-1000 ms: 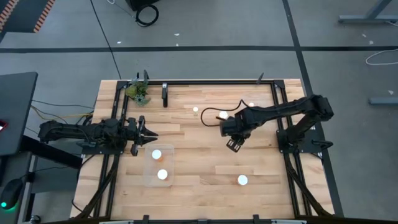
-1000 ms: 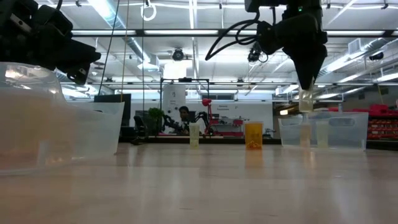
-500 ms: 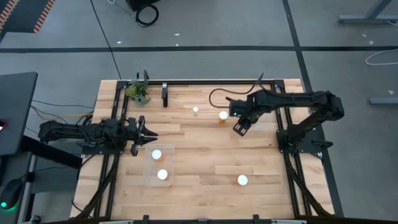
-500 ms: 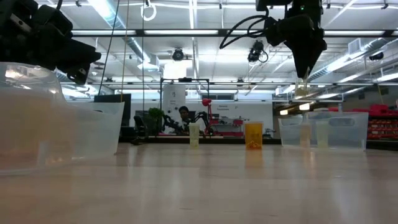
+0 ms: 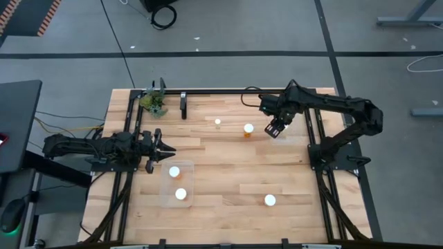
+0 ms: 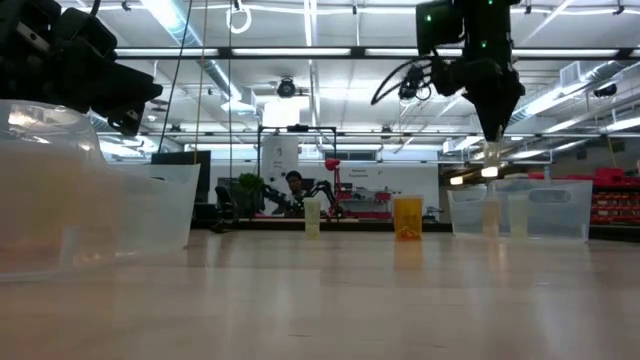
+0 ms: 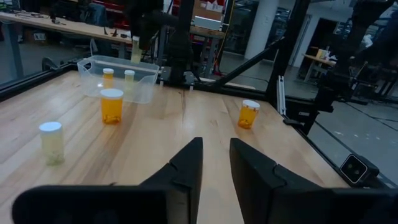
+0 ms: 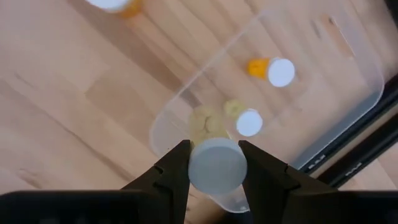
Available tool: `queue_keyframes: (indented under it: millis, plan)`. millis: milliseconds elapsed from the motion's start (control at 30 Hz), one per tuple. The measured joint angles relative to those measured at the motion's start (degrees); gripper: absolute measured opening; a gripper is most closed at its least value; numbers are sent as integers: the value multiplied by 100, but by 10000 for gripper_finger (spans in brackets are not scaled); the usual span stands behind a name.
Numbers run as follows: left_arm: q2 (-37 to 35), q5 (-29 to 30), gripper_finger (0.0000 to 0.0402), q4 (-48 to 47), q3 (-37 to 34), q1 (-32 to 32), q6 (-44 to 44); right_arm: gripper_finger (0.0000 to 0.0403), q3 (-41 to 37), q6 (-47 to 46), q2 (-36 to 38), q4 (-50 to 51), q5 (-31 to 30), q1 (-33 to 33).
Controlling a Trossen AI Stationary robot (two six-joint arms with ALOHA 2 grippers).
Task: Pick and place medicine bottles into bin by pill shape (circle, oval)
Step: Put the bottom yellow pill bottle into the top transparent bin
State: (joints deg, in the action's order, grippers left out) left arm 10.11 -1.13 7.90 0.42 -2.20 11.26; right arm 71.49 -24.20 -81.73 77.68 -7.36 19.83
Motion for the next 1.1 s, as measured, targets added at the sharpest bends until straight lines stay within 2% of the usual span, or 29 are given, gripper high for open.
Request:
queue_keyframes:
  millis: [400, 667, 1100]
  plan:
    - [0, 0, 84, 0, 0, 0, 1, 135, -1141, 472, -7, -1129, 455, 569]
    - [0, 0, 87, 0, 0, 0, 0, 136, -1747, 440, -11, -1814, 579, 606]
    - [0, 0, 89, 0, 0, -1, 1, 136, -1780, 351, -651, -1990, 464, 591]
